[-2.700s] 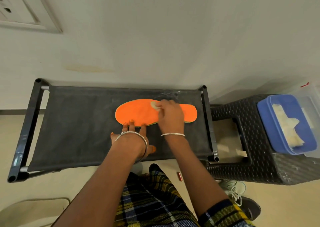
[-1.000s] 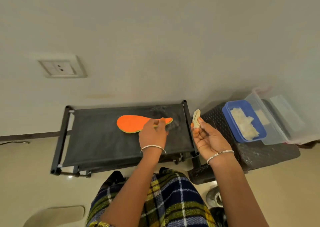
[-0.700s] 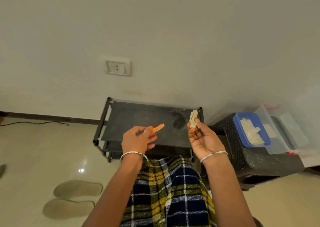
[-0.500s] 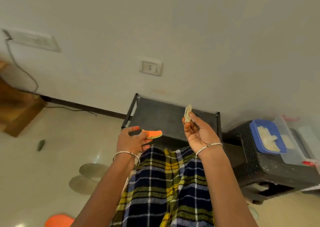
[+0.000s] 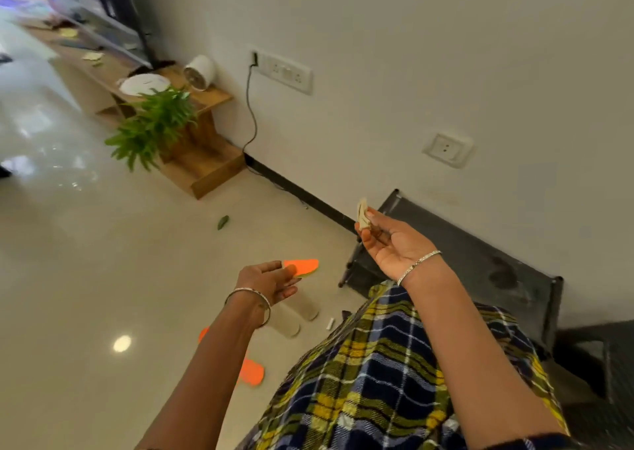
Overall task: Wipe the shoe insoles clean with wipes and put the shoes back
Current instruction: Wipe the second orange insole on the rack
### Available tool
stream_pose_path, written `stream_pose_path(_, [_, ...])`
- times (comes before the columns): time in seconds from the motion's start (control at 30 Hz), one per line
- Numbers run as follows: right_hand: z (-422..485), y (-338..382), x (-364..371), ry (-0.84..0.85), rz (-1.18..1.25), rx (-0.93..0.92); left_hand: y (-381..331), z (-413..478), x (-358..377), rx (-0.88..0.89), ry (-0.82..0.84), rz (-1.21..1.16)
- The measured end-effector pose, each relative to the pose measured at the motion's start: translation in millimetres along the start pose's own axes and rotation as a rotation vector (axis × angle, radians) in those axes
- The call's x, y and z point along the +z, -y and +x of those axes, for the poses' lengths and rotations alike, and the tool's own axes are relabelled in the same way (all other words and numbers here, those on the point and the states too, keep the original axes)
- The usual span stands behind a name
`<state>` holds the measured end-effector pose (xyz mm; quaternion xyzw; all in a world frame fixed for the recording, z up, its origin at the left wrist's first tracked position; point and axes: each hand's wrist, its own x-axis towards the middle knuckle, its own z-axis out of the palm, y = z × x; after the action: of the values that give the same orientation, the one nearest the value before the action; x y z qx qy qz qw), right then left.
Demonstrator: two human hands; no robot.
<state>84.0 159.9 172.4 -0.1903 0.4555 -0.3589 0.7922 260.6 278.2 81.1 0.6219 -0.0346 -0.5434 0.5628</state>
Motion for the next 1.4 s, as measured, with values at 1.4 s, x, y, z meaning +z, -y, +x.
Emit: stream_pose_path(1.4, [331.2,-172.2,37.0,-0.031,-0.728,0.289,310.4,333.3,-125.1,-0.527,-0.77,-0.111])
